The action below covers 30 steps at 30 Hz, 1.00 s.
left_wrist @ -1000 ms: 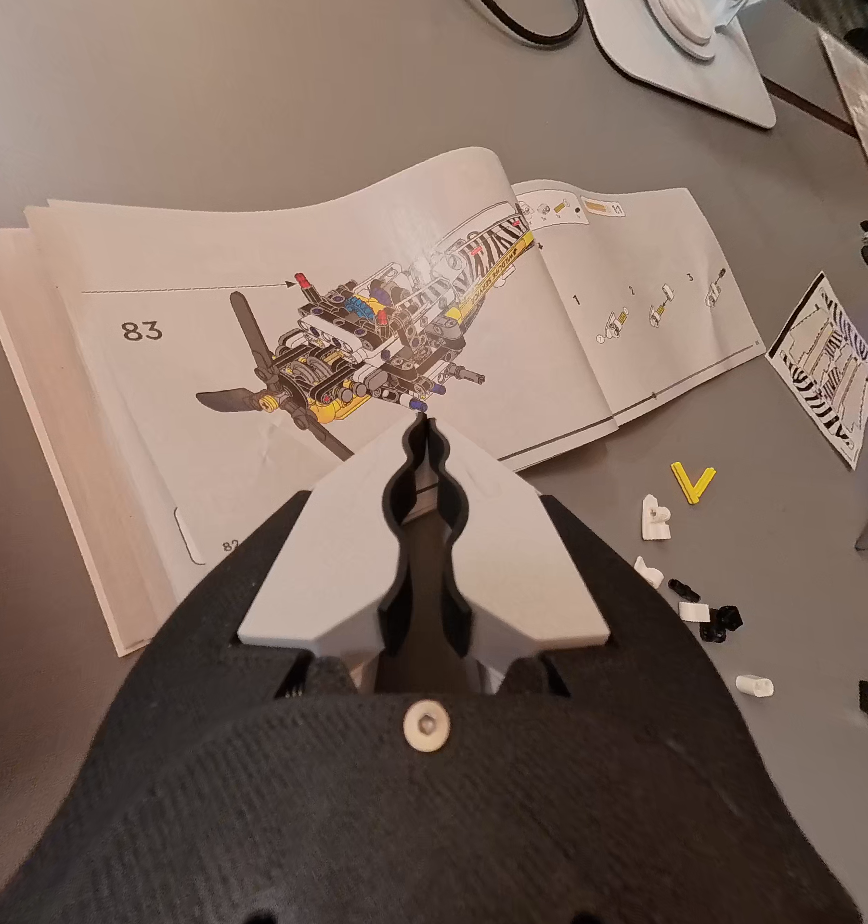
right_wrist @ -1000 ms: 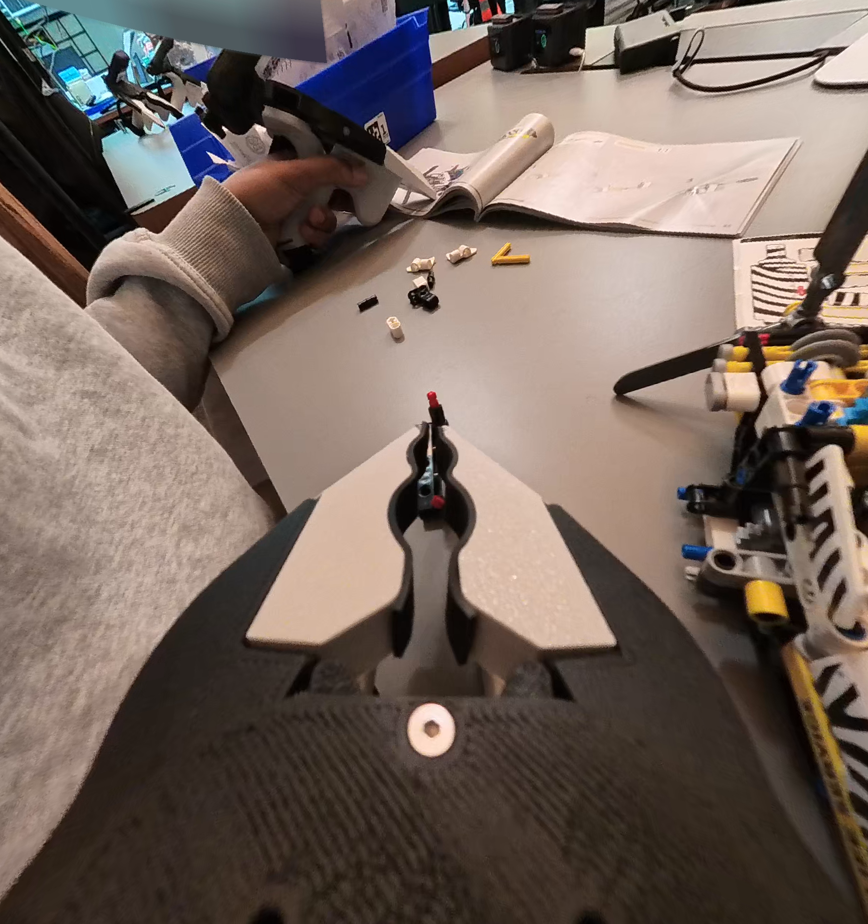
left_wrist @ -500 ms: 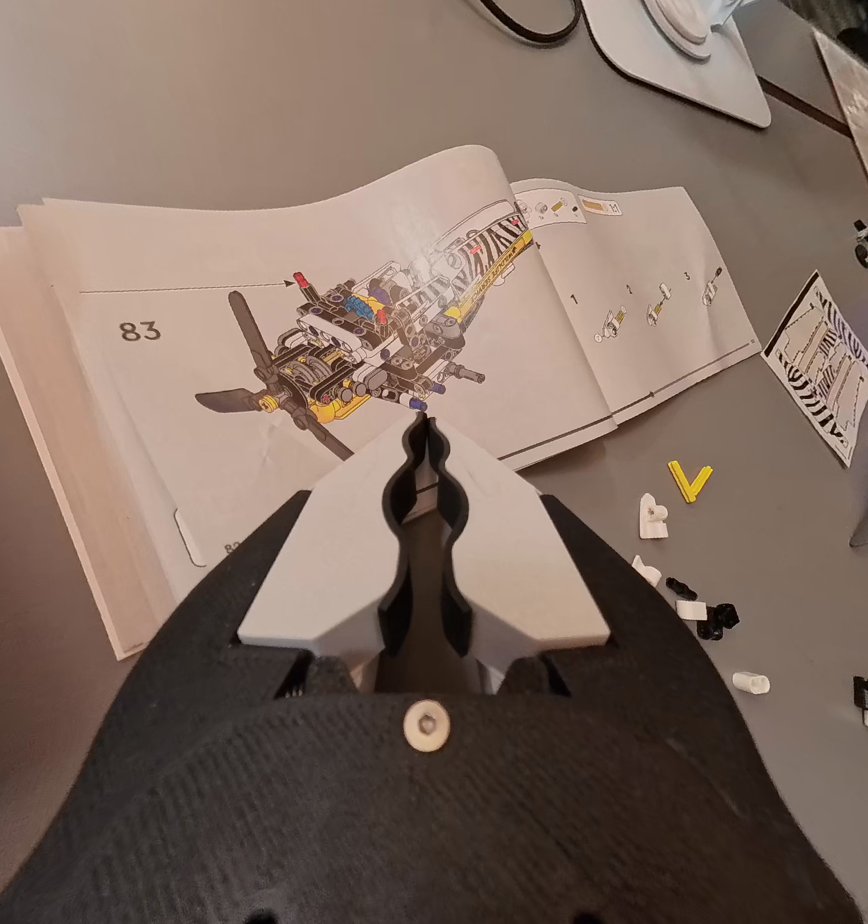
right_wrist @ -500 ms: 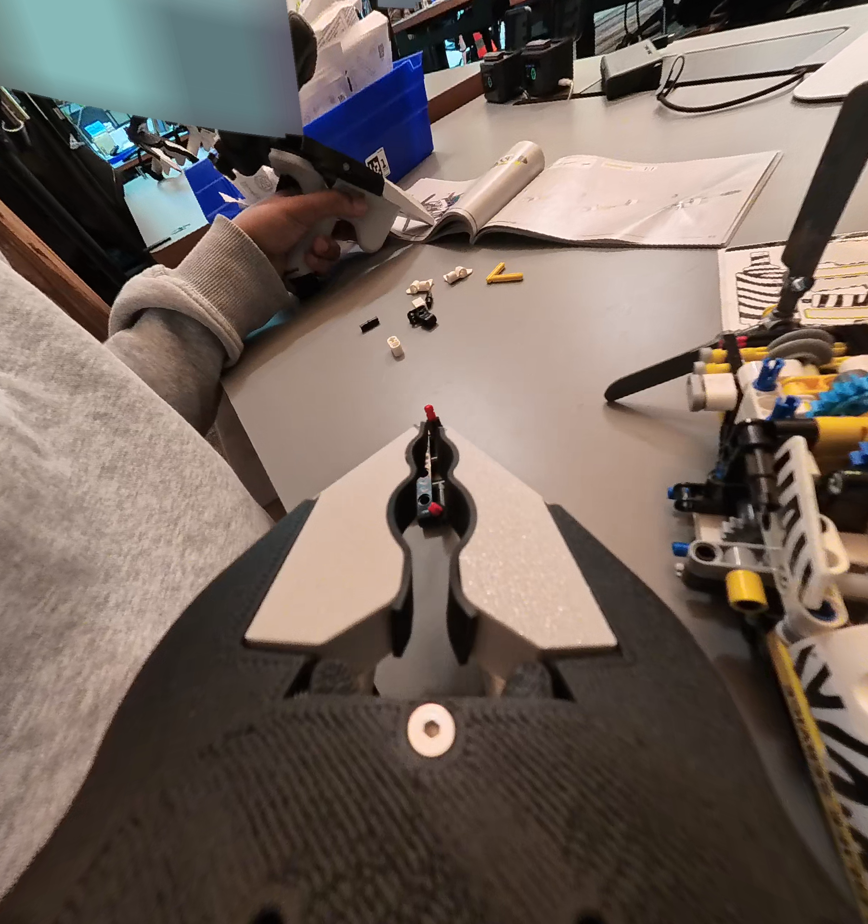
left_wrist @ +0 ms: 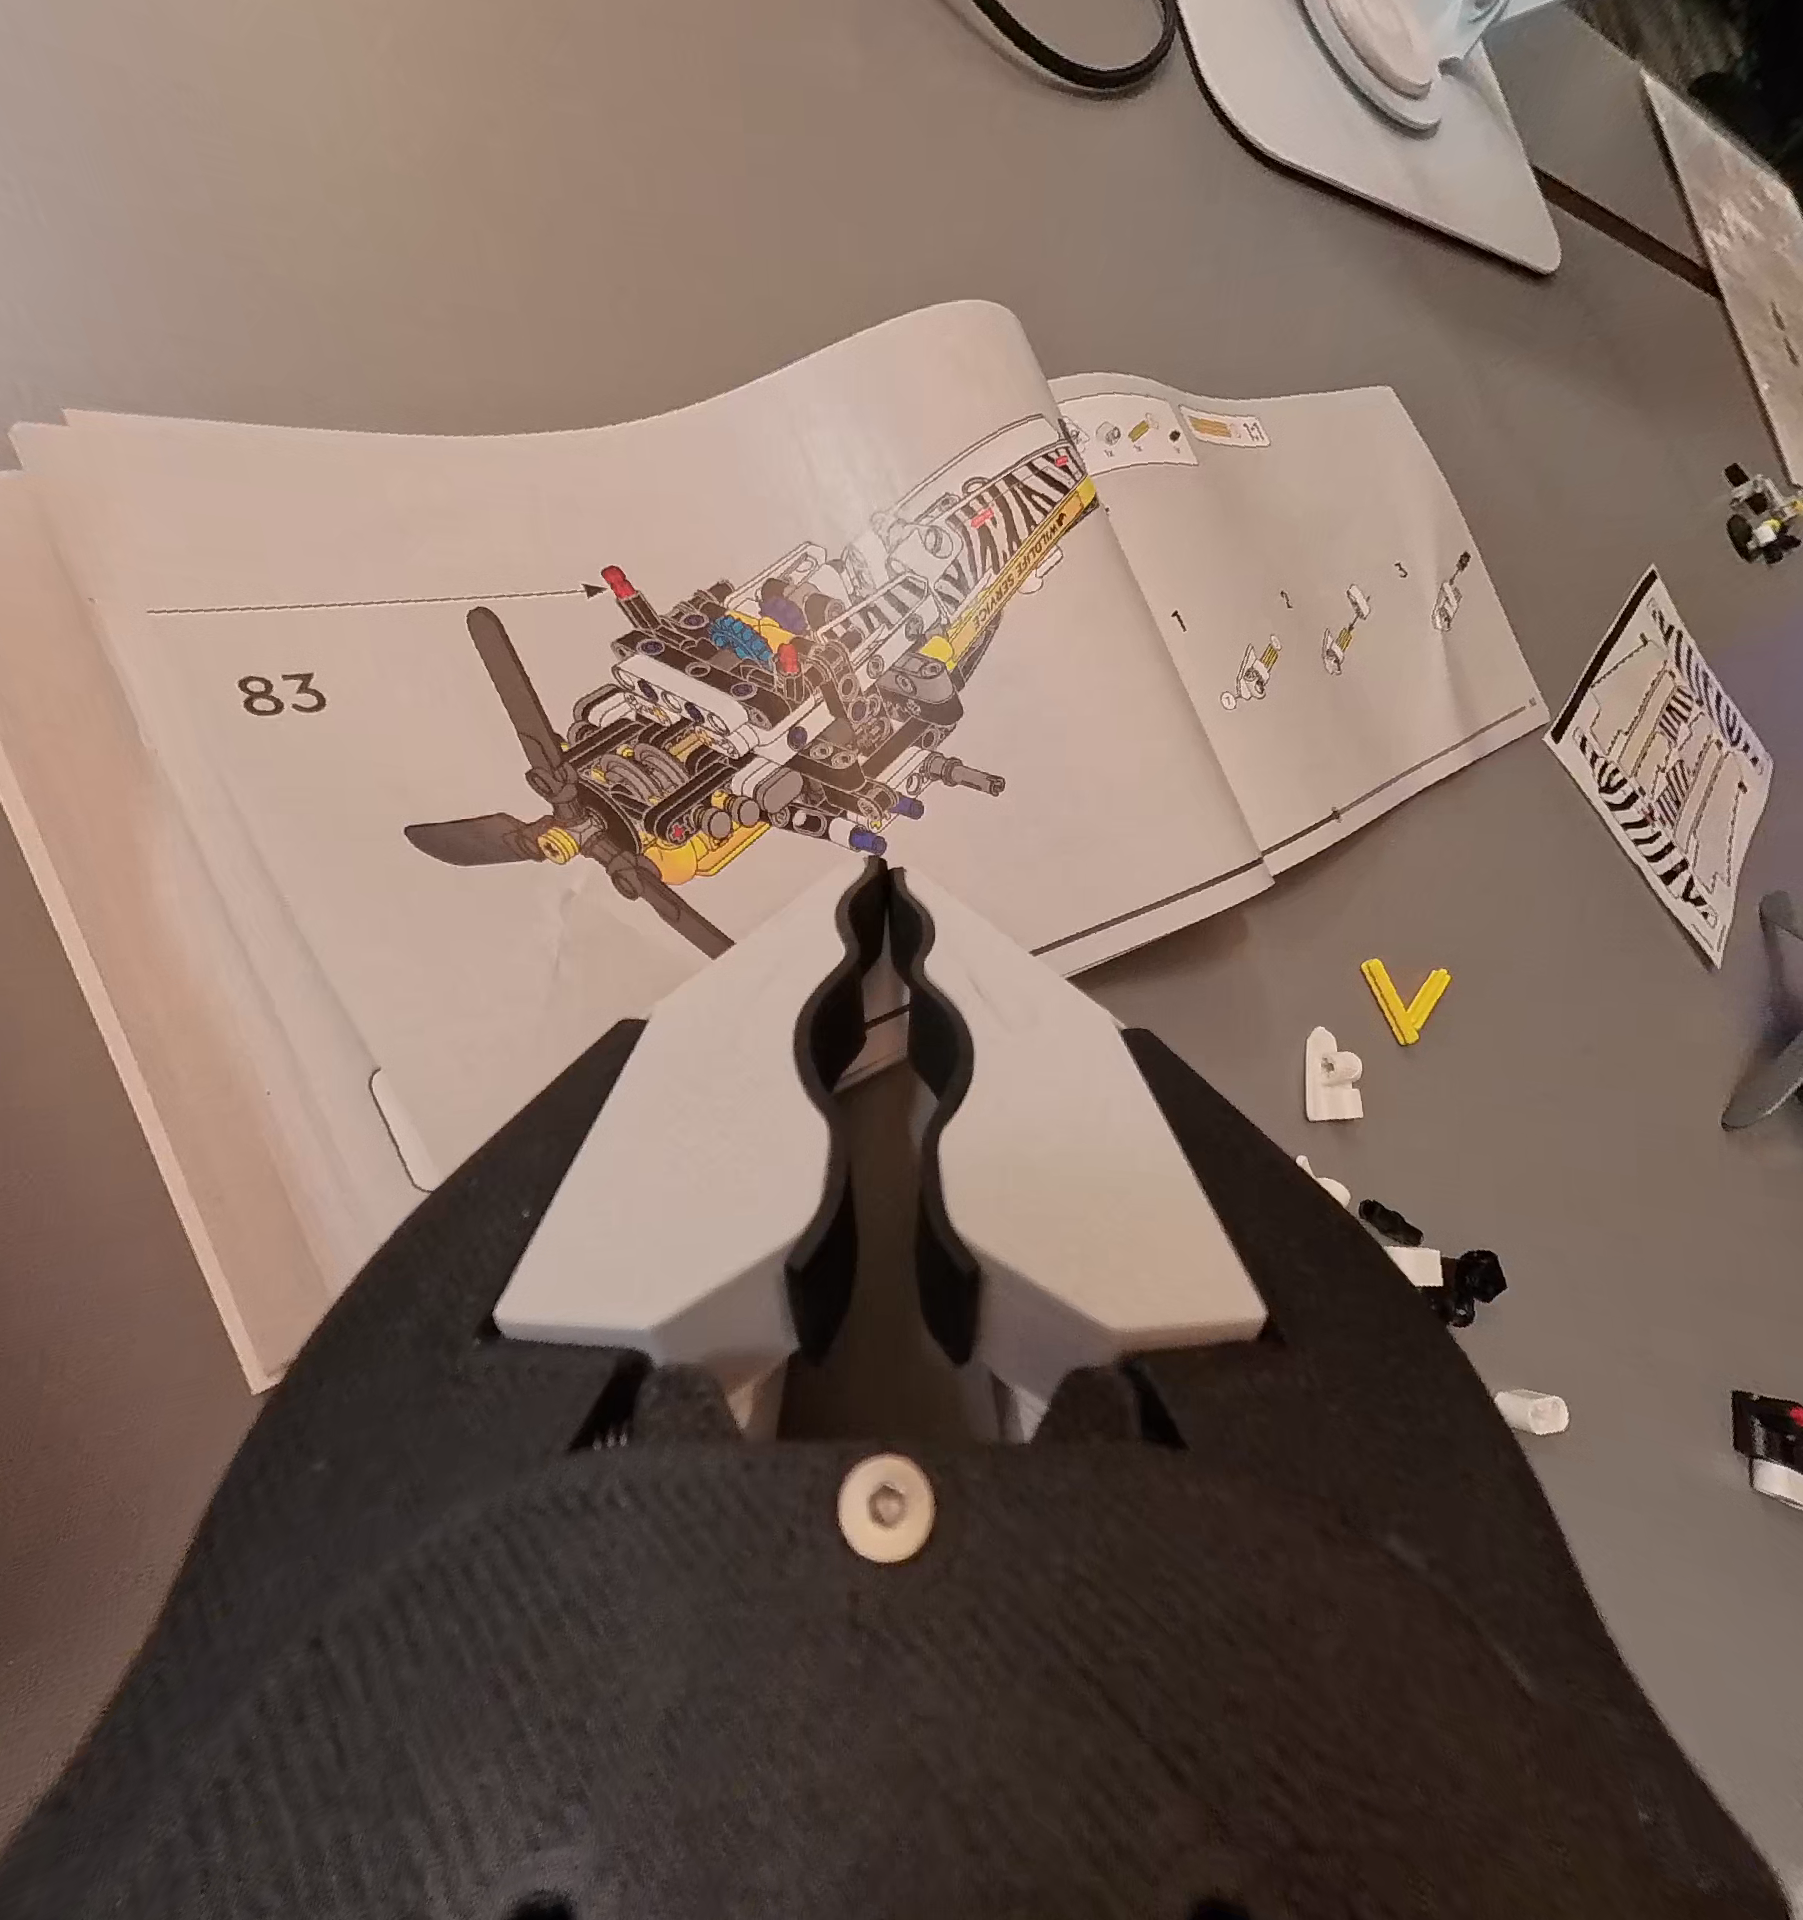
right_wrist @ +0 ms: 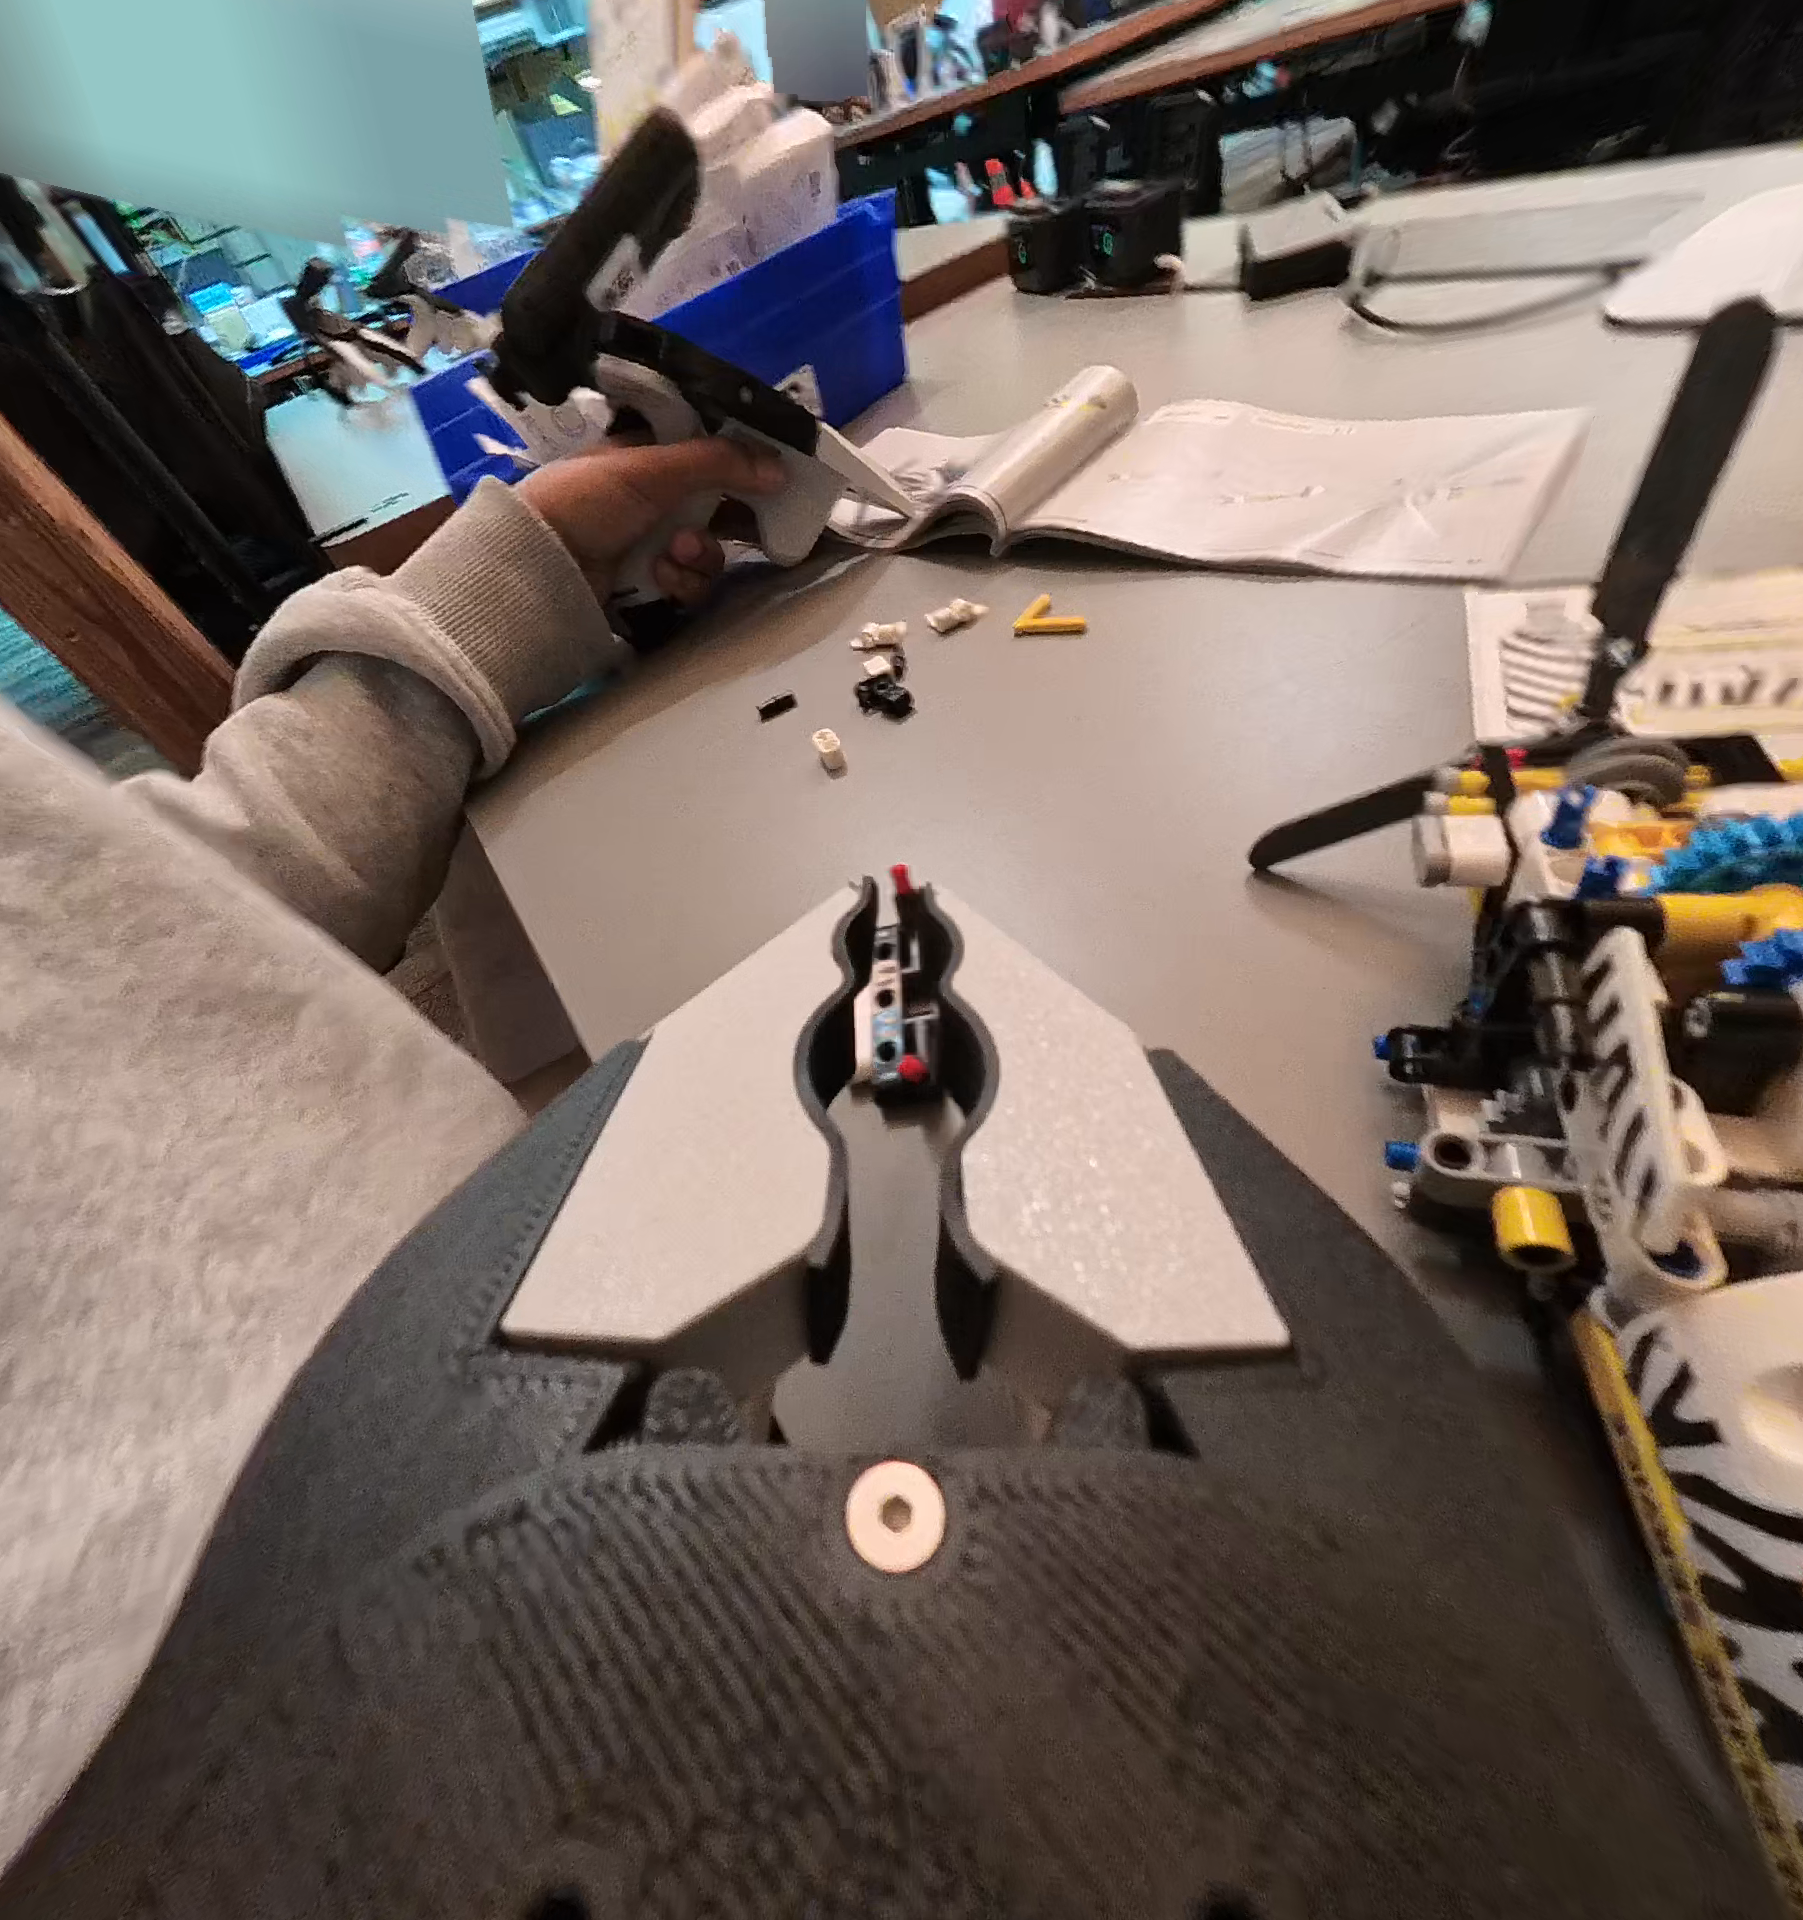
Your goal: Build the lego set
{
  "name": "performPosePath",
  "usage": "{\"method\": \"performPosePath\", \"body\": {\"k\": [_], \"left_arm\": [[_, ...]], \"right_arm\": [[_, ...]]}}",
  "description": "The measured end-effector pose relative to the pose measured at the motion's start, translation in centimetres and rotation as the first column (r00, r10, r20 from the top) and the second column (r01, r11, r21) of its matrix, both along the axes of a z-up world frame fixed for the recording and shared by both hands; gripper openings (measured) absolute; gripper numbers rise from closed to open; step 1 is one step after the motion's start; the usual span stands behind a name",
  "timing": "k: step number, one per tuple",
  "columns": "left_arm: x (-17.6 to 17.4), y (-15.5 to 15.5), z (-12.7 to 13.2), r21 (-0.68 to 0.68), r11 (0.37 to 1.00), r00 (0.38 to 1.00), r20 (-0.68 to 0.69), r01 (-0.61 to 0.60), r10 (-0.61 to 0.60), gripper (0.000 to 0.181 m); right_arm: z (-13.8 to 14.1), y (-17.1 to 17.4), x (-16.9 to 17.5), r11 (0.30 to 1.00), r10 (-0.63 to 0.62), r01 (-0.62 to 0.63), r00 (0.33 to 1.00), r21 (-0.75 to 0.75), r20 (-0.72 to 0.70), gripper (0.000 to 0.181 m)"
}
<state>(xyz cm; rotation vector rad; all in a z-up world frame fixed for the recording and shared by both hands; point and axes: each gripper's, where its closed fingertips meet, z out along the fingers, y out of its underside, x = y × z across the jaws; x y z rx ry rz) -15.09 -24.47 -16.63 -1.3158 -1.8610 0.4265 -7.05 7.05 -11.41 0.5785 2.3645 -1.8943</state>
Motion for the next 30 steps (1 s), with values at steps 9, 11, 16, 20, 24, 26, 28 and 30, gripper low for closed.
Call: {"method": "performPosePath", "body": {"k": [9,11,16,20,24,26,28,30], "left_arm": [[0.0,0.0,0.2,0.027,1.000,1.000,-0.017,0.000,0.000,0.000],[0.0,0.0,0.3,0.035,0.999,1.000,-0.021,-0.001,0.001,0.000],[-0.2,-0.4,4.4,-0.039,0.998,0.961,-0.273,-0.048,0.035,0.000],[1.3,-0.7,10.2,-0.048,0.988,0.874,-0.475,-0.144,0.104,0.000],[2.8,3.8,12.8,-0.123,0.991,0.871,-0.490,-0.050,-0.017,0.000],[3.8,9.2,12.5,-0.155,0.980,0.873,-0.454,0.123,-0.182,0.000],[5.9,15.7,10.2,-0.200,0.915,0.841,-0.364,0.349,-0.400,0.002],[8.3,19.7,6.5,-0.291,0.835,0.825,-0.198,0.466,-0.529,0.004]], "right_arm": [[-1.9,0.7,0.4,0.989,-0.001,-0.011,0.997,0.146,0.081,0.036],[-3.1,1.0,1.2,0.974,0.001,-0.022,0.996,0.226,0.092,0.045],[-2.9,-1.5,6.3,0.964,0.139,-0.170,0.978,0.206,0.157,0.051],[-2.1,-3.1,9.4,0.924,0.299,-0.304,0.952,0.230,0.059,0.048],[-0.9,-1.6,5.6,0.923,0.255,-0.201,0.958,0.327,-0.132,0.044],[-1.0,-0.9,4.0,0.917,0.234,-0.174,0.963,0.358,-0.134,0.043],[-1.4,-0.9,3.9,0.911,0.242,-0.203,0.968,0.359,-0.067,0.043],[-1.3,-1.4,4.7,0.921,0.246,-0.229,0.969,0.316,-0.013,0.042]]}}
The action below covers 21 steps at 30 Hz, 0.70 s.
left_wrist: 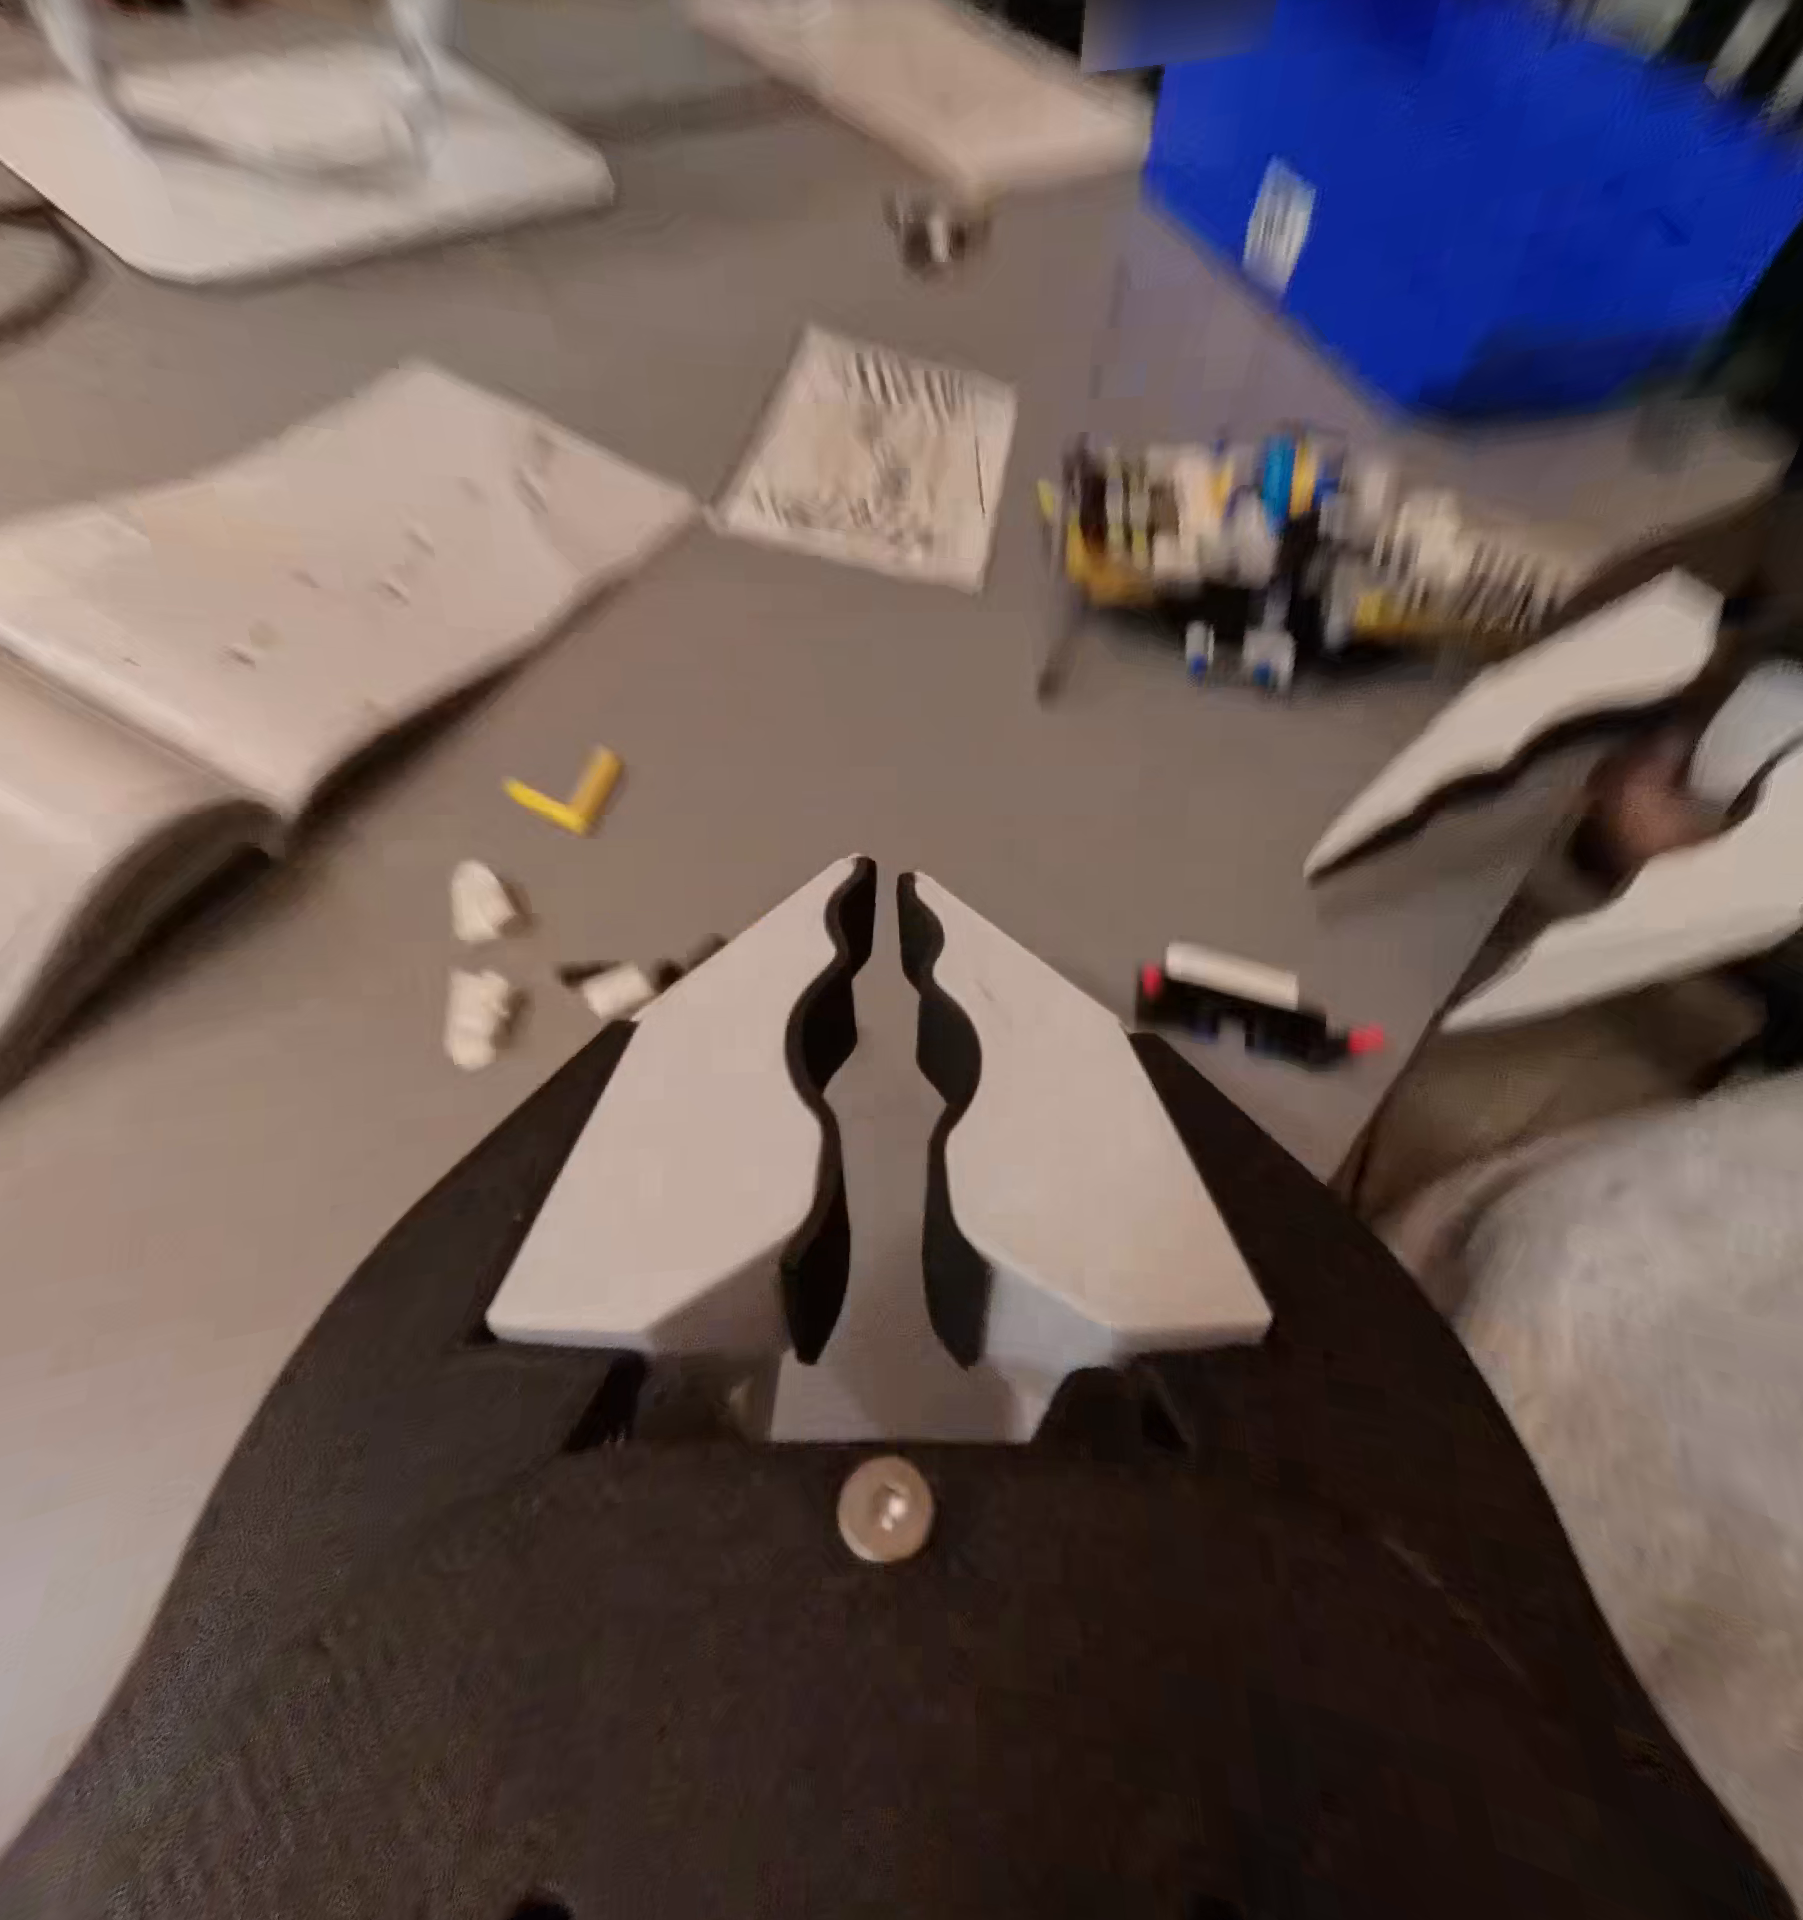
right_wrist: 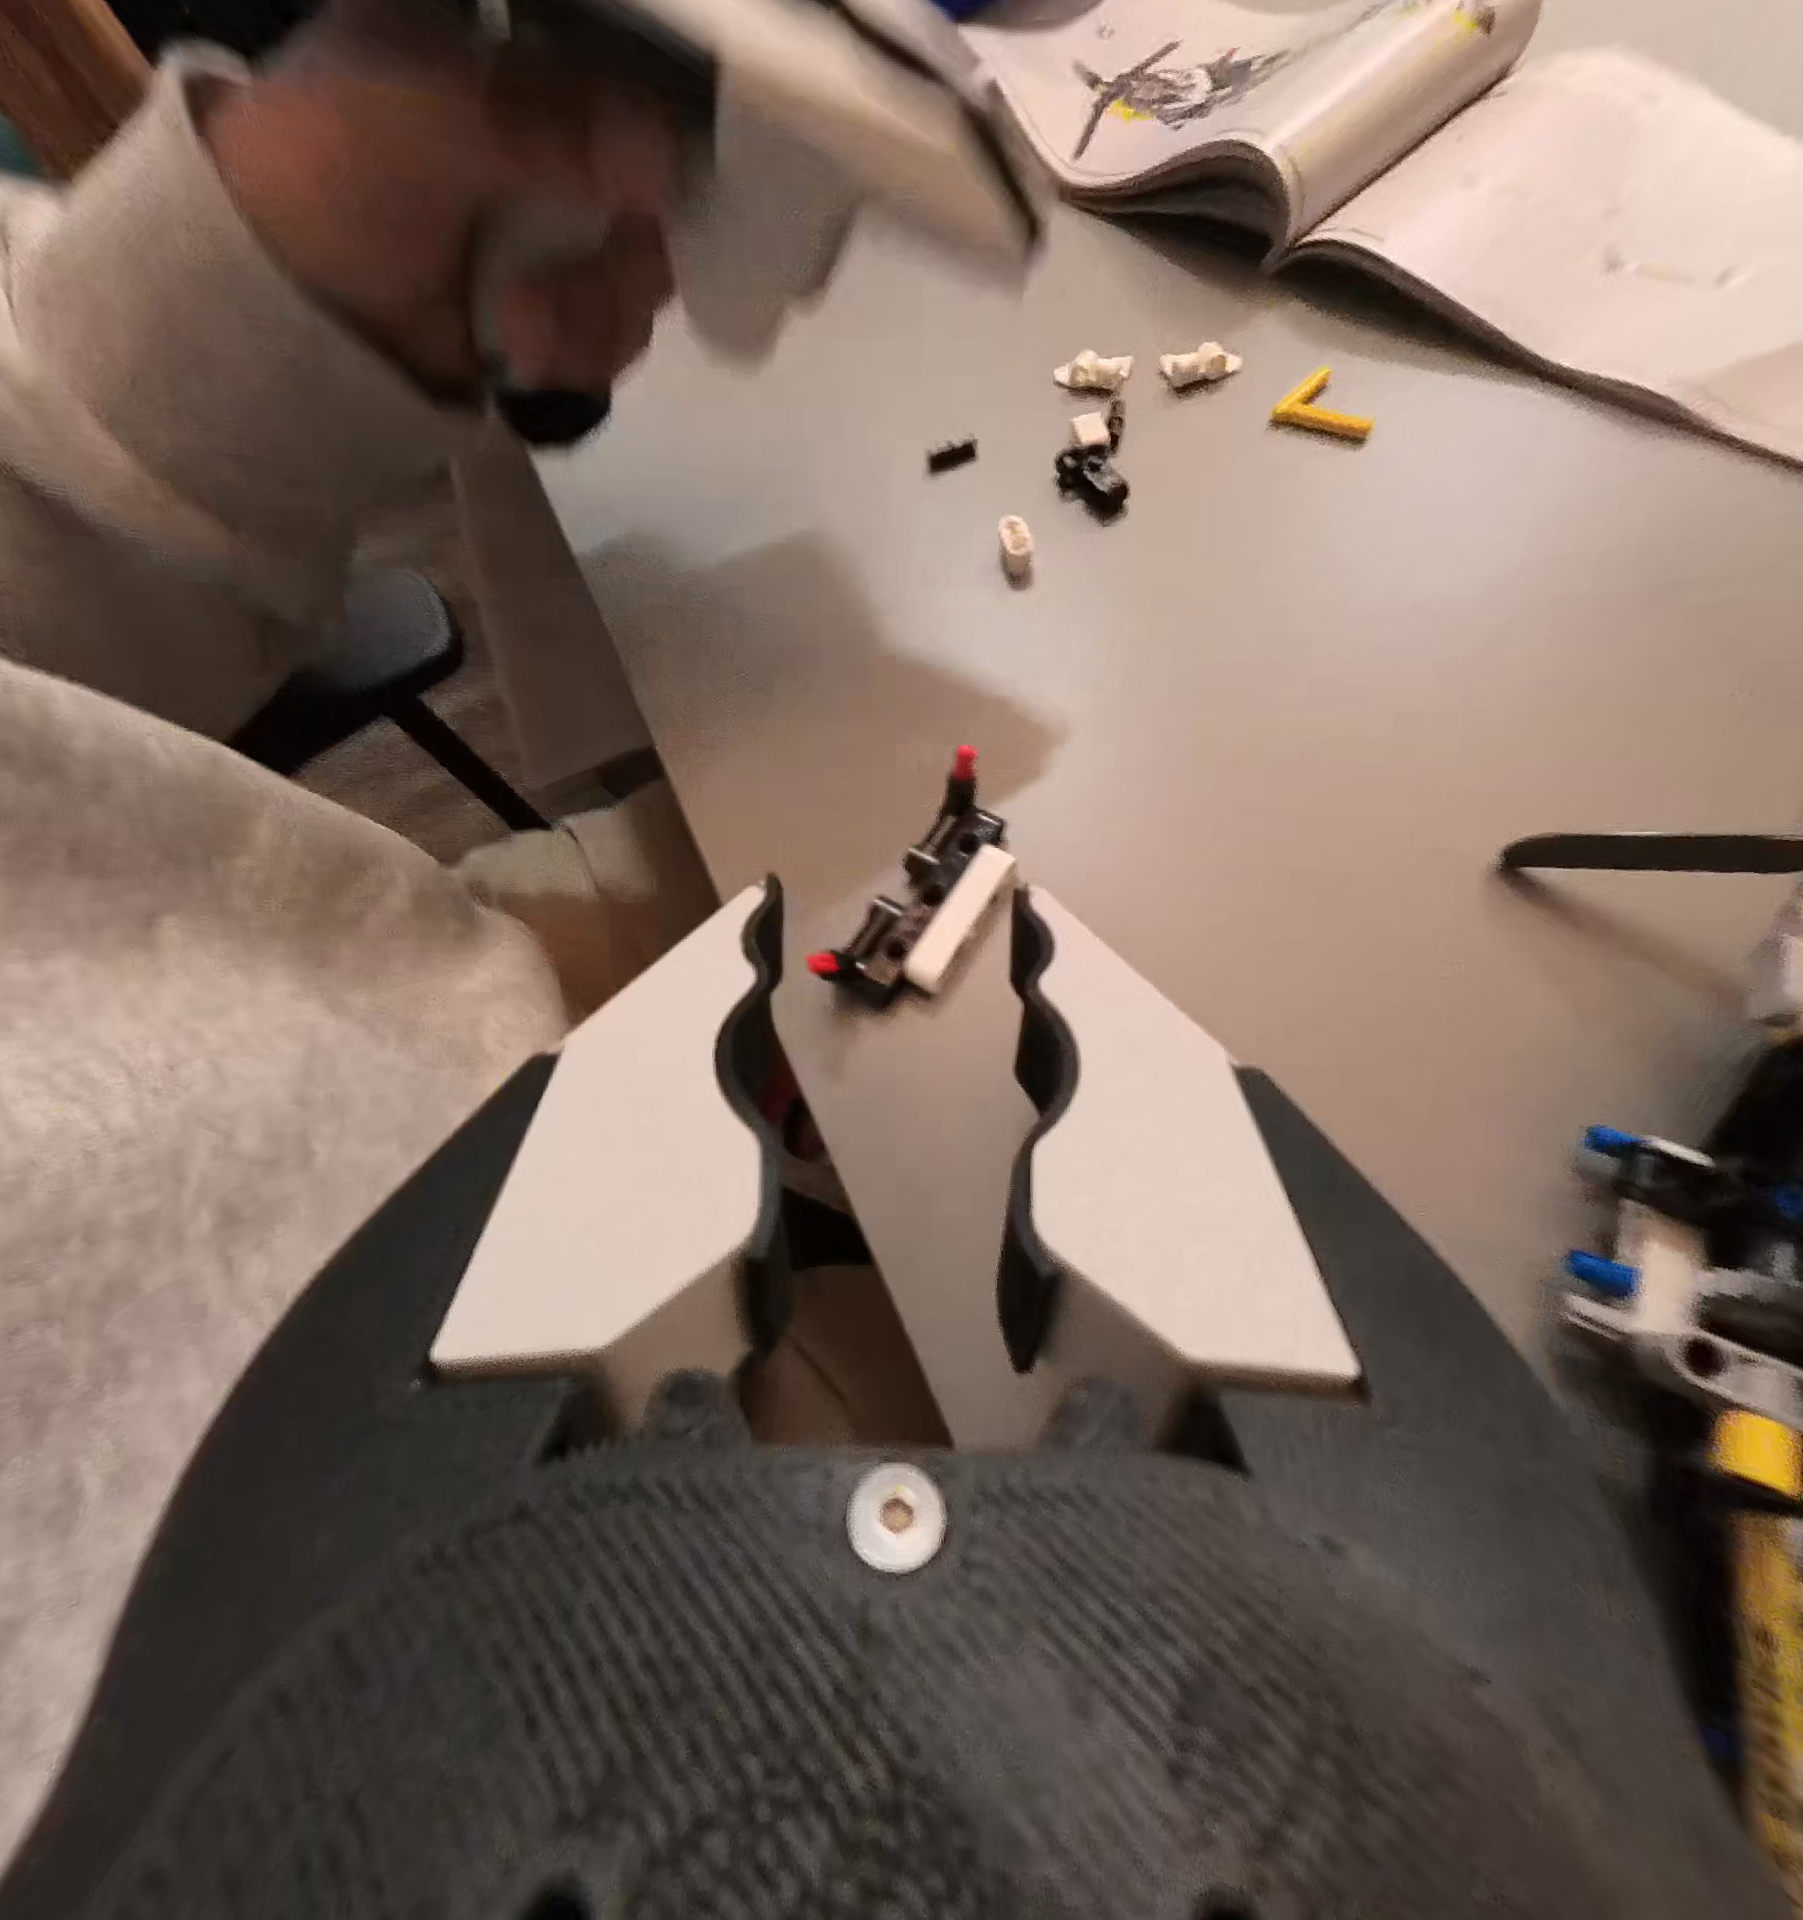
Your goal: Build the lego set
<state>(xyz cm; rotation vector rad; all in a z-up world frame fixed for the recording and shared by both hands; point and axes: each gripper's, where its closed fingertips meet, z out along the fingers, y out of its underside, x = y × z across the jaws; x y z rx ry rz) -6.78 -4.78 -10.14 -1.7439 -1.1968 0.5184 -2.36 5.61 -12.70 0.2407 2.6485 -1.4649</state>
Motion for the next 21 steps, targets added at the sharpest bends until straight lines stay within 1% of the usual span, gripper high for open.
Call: {"method": "performPosePath", "body": {"k": [2,3,5,8,10,13,15,17,21], "left_arm": [[1.5,2.0,-2.6,-0.157,0.987,0.999,0.034,0.017,-0.012,0.003],[1.9,2.8,-3.3,-0.206,0.978,0.999,0.041,0.028,-0.020,0.003],[2.4,4.6,-4.3,-0.238,0.969,0.997,0.066,0.060,-0.045,0.005],[2.4,6.7,-5.0,-0.176,0.978,0.989,0.116,0.114,-0.095,0.013],[2.4,7.5,-5.5,-0.129,0.982,0.981,0.157,0.138,-0.117,0.018],[2.7,8.3,-6.0,-0.085,0.982,0.967,0.207,0.167,-0.147,0.018],[3.0,8.5,-5.9,-0.062,0.983,0.965,0.209,0.173,-0.157,0.016],[3.7,9.1,-5.7,-0.016,0.981,0.957,0.222,0.194,-0.186,0.008],[4.6,10.4,-5.4,0.065,0.974,0.947,0.225,0.219,-0.228,0.006]], "right_arm": [[0.0,-0.6,0.7,1.000,-0.014,0.014,1.000,-0.024,0.004,0.043],[-0.3,-0.7,1.0,1.000,-0.023,0.023,1.000,-0.018,-0.010,0.043],[-1.3,-0.9,1.1,0.998,-0.054,0.056,0.995,0.017,-0.081,0.047],[-2.7,-0.5,0.6,0.992,-0.073,0.091,0.978,0.087,-0.198,0.044],[-3.2,-0.3,0.3,0.988,-0.076,0.104,0.972,0.114,-0.224,0.043],[-3.4,-0.3,-0.2,0.983,-0.092,0.120,0.976,0.136,-0.197,0.044],[-3.8,-0.1,-0.6,0.976,-0.101,0.132,0.978,0.171,-0.181,0.041],[-3.9,0.4,-1.0,0.971,-0.108,0.142,0.978,0.192,-0.176,0.038],[-3.8,1.0,-1.3,0.967,-0.088,0.131,0.977,0.218,-0.197,0.040]]}}
